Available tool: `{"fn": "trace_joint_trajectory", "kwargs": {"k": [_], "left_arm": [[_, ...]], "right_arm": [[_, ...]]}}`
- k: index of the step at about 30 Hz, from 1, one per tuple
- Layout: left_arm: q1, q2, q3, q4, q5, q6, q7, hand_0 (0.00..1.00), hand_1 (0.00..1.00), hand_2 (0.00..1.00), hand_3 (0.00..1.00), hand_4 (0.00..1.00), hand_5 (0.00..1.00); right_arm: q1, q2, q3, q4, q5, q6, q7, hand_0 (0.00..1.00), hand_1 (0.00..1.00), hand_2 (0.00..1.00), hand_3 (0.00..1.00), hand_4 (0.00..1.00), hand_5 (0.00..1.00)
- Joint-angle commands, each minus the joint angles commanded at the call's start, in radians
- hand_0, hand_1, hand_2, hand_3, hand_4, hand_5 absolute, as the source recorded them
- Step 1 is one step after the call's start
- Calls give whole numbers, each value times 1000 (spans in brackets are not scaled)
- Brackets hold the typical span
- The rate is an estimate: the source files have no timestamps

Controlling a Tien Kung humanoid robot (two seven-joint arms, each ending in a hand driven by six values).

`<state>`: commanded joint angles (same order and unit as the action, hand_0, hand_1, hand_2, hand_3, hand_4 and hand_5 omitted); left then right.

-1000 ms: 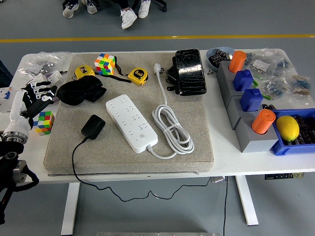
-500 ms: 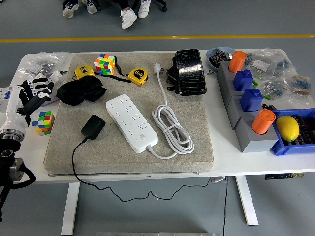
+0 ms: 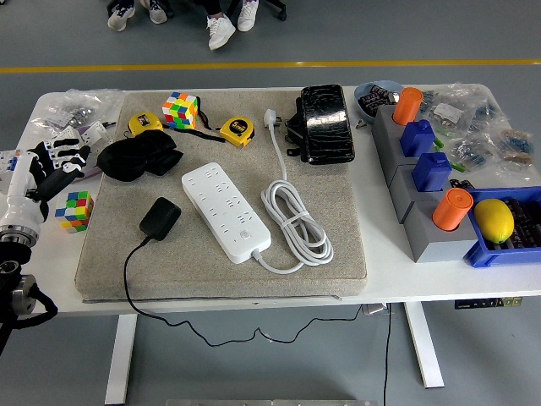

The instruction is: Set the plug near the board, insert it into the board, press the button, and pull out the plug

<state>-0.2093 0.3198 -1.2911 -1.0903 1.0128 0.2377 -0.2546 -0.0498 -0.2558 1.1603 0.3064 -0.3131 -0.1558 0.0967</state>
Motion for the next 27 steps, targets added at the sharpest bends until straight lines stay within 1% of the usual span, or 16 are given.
{"fn": "trace_joint_trajectory", "kwargs": {"k": [7, 14, 19, 23, 27], "left_arm": [[21, 5, 7, 0, -1, -1, 0, 372, 464, 526, 559, 796, 321], [16, 8, 6, 0, -3, -1, -1, 373, 465, 526, 559, 795, 323], [48, 1, -4, -5, -4, 0, -2, 373, 465, 526, 559, 795, 323], [57, 0, 4, -4, -2, -1, 1, 373, 460, 525, 559, 796, 327], [53, 1, 8, -6, -3, -1, 4, 373, 457, 526, 559, 794, 324]], "right_arm": [[-17, 7, 3, 1, -8, -1, 1, 548, 614, 561, 514, 858, 390], [-7, 13, -16, -4, -1, 1, 1, 549, 614, 562, 514, 859, 392], [-31, 11, -19, -9, -2, 0, 1, 549, 614, 562, 514, 859, 392], [-37, 9, -20, -8, -4, 0, 1, 548, 614, 562, 514, 861, 395], [-37, 8, -17, -6, -5, 0, 1, 549, 614, 563, 513, 861, 397]]}}
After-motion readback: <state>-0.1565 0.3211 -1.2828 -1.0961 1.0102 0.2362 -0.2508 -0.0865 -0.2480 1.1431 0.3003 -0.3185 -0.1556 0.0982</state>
